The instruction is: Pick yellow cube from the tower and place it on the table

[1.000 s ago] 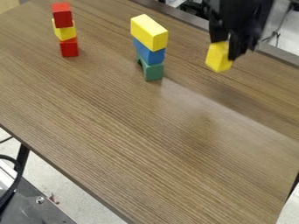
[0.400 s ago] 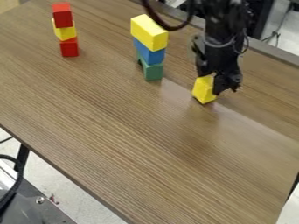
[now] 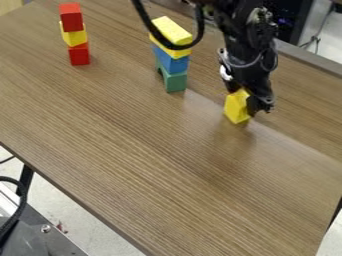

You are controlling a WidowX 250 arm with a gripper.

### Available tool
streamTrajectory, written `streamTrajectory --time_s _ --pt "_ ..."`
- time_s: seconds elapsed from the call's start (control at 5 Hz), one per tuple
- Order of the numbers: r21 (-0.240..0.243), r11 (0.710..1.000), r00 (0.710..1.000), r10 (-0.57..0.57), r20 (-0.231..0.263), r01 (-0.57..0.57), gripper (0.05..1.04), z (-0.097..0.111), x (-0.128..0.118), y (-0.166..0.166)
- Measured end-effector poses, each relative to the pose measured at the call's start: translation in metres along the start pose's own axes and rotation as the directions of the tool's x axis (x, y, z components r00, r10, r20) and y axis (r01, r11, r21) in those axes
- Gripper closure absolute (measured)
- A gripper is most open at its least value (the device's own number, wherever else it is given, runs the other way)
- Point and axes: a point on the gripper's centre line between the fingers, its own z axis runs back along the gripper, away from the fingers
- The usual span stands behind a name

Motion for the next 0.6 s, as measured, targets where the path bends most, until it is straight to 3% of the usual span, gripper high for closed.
streamTrajectory --time_s 0.2,0.4,0.6 --pt "0.043 0.999 1.000 0.018 0.017 -0.019 0.074 0.011 0.005 0.007" --pt "0.074 0.997 0.998 0.007 0.067 -0.012 0.082 0.034 0.013 0.011" --pt "0.129 0.990 0.986 0.027 0.164 -0.048 0.084 0.085 0.026 0.022"
